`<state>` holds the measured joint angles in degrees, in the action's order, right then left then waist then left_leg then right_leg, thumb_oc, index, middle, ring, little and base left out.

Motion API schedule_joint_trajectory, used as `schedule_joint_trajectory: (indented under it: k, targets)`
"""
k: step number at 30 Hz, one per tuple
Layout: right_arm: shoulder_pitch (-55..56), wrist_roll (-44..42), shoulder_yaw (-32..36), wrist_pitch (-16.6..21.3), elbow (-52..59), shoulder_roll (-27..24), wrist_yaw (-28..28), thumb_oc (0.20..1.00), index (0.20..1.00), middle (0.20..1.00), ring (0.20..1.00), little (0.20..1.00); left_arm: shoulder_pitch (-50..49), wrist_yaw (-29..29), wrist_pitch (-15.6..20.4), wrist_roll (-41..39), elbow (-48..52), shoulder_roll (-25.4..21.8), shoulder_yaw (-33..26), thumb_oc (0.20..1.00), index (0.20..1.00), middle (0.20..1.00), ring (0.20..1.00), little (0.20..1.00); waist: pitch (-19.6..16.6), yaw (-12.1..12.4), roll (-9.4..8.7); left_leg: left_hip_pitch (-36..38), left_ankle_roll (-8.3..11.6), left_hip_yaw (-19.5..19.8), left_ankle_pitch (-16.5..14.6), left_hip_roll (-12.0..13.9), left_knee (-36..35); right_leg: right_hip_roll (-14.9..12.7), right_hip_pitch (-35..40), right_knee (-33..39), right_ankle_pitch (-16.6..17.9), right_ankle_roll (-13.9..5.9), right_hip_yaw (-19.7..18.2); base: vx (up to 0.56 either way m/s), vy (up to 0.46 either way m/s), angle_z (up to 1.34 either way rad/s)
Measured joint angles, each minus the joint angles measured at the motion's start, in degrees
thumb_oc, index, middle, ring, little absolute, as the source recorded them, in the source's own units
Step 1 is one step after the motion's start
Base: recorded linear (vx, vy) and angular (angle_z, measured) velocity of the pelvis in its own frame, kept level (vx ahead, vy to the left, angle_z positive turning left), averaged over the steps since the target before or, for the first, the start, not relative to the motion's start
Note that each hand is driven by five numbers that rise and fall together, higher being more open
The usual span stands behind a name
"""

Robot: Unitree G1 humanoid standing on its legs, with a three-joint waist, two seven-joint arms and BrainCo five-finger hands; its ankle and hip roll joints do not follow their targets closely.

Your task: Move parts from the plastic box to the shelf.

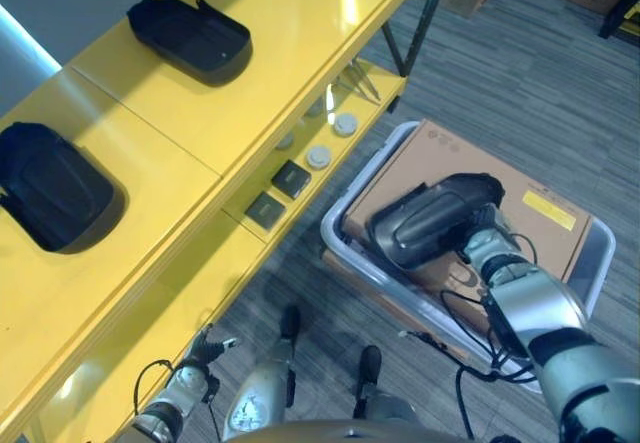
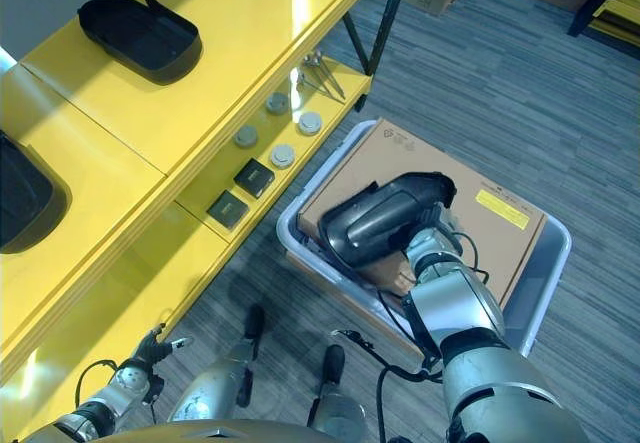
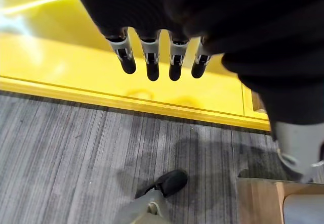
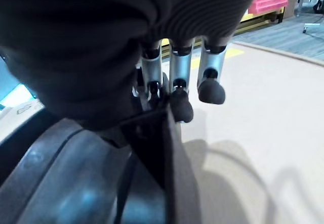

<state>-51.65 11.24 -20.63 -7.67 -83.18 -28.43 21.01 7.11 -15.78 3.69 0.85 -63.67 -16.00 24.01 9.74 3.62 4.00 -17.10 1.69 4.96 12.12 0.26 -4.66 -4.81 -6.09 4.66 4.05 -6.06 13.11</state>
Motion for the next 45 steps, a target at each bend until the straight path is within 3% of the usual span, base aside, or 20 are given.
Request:
schedule_joint_trajectory:
  k: [2,3,4,5,9,13,14,16,22,27,36,45]
  targets:
    - [0.9,0.6,-0.2,0.1,4.5,-1.5,0.0,0.2,0.2,0.2,0.2,0.2,-0.2,0.0,-0.1,0.5,0.2,-0.5,-1.7,1.0,1.0,1.0,1.0,1.0,-0.1,-1.1,0.01,0.3,0.0,-0.3,-0.1,0.0,0.0,-0.1,0.2,0.0,0.0,0.0,-0.3,0.02,-0.002,-0.09]
    - [3.0,1.1,0.1,0.1,10.4,-2.9,0.4,0.2,0.2,0.2,0.2,0.2,-0.6,0.0,-0.2,0.6,1.5,-1.1,-2.6,1.0,1.0,1.0,1.0,1.0,-0.1,-1.5,0.0,0.6,-0.04,-0.6,-0.2,0.1,0.0,-0.1,0.2,0.0,0.0,0.0,-0.6,0.04,-0.002,-0.25]
    - [8.9,2.8,1.8,1.5,24.0,-5.3,1.5,0.2,0.2,0.2,0.2,0.2,-2.3,0.0,-0.1,0.7,6.3,-2.2,-4.8,1.0,1.0,1.0,1.0,1.0,-0.1,-2.0,-0.03,1.8,-0.24,-1.8,-0.5,0.2,0.0,-0.3,0.9,0.0,0.0,-0.02,-1.8,0.04,-0.008,-0.35]
    - [11.5,3.8,1.9,2.1,27.1,-5.7,2.1,0.2,0.2,0.2,0.2,0.2,-2.8,-0.1,-0.1,0.9,7.4,-2.4,-5.5,1.0,1.0,1.0,1.0,1.0,-0.1,-2.1,-0.03,2.8,-0.53,-2.4,-0.5,0.1,0.0,-0.4,1.5,0.0,0.0,-0.05,-2.5,0.05,-0.012,-0.38]
    - [21.2,9.5,4.2,2.4,35.4,-7.4,3.4,0.2,0.2,0.2,0.2,0.2,-3.8,-0.1,0.2,1.7,18.0,-3.9,-6.2,1.0,1.0,1.0,1.0,1.0,-1.1,-4.0,-0.05,6.4,-0.18,-3.7,-2.2,0.1,-0.3,-0.7,4.5,0.0,-0.7,-0.2,-3.6,0.05,-0.034,-0.17]
    - [20.2,11.7,4.3,2.5,37.6,-12.6,3.2,0.2,0.2,0.2,0.2,0.2,-1.1,1.2,1.8,1.4,24.5,-4.0,-5.8,1.0,1.0,1.0,1.0,1.0,-2.3,-5.9,-0.16,7.2,-0.6,-5.1,-2.1,0.5,-0.3,-0.7,4.5,0.1,-0.6,-0.18,-5.2,0.03,-0.051,-0.19]
    - [19.8,11.7,5.1,2.5,37.8,-12.8,3.2,0.558,0.558,0.558,0.558,0.558,-0.8,1.3,1.7,1.3,26.3,-4.1,-5.7,1.0,1.0,1.0,1.0,1.0,-2.4,-6.3,-0.28,7.6,-0.59,-5.2,-2.1,0.6,-0.3,-0.6,4.8,0.1,-0.7,-0.2,-5.3,0.02,-0.05,-0.1]
    - [18.4,11.0,5.5,2.8,33.9,-9.4,3.2,1.0,1.0,1.0,1.0,1.0,1.4,1.6,2.4,0.3,27.5,-3.4,-4.2,1.0,1.0,1.0,1.0,1.0,-3.4,-6.8,-1.2,9.7,-0.38,-6.7,-3.0,0.9,-0.4,-0.4,6.3,0.4,-0.9,-0.08,-6.7,0.03,-0.063,-0.29]
    - [17.7,7.8,5.9,2.6,29.5,-3.2,3.5,1.0,1.0,1.0,1.0,1.0,2.3,2.6,2.3,-0.7,28.1,-2.0,-0.7,1.0,1.0,1.0,1.0,1.0,-4.0,-7.5,-1.1,10.6,-0.23,-8.1,-3.2,1.8,-0.3,0.3,6.2,0.3,-0.7,0.39,-8.1,0.01,-0.024,-0.17]
    - [17.7,4.2,6.1,2.5,28.3,1.7,5.3,1.0,1.0,1.0,1.0,1.0,-1.4,2.8,1.8,-0.7,26.4,-0.7,-0.5,1.0,1.0,1.0,1.0,1.0,-4.0,-6.4,-1.0,10.8,-0.22,-8.1,-3.2,1.7,-0.3,0.2,6.5,0.4,-0.7,0.39,-8.1,0.0,0.001,0.01]
    - [17.8,2.0,6.3,3.8,28.4,4.2,8.1,1.0,1.0,1.0,1.0,1.0,-5.0,1.8,0.8,0.0,17.1,-0.8,-1.6,1.0,1.0,1.0,1.0,1.0,-3.9,-4.4,-0.7,9.1,0.2,-7.6,-3.5,1.7,-0.3,0.2,5.1,0.4,-1.0,0.26,-7.5,-0.03,0.009,0.03]
    - [24.1,-2.1,8.4,4.1,28.9,11.0,10.1,1.0,1.0,1.0,1.0,1.0,-7.6,-1.3,-0.1,-0.8,14.6,0.3,-10.2,1.0,1.0,1.0,1.0,1.0,-0.6,-3.4,-1.4,8.1,-0.24,-6.3,-2.8,1.1,0.0,0.1,5.0,0.0,-1.0,0.33,-5.9,-0.02,0.016,0.09]
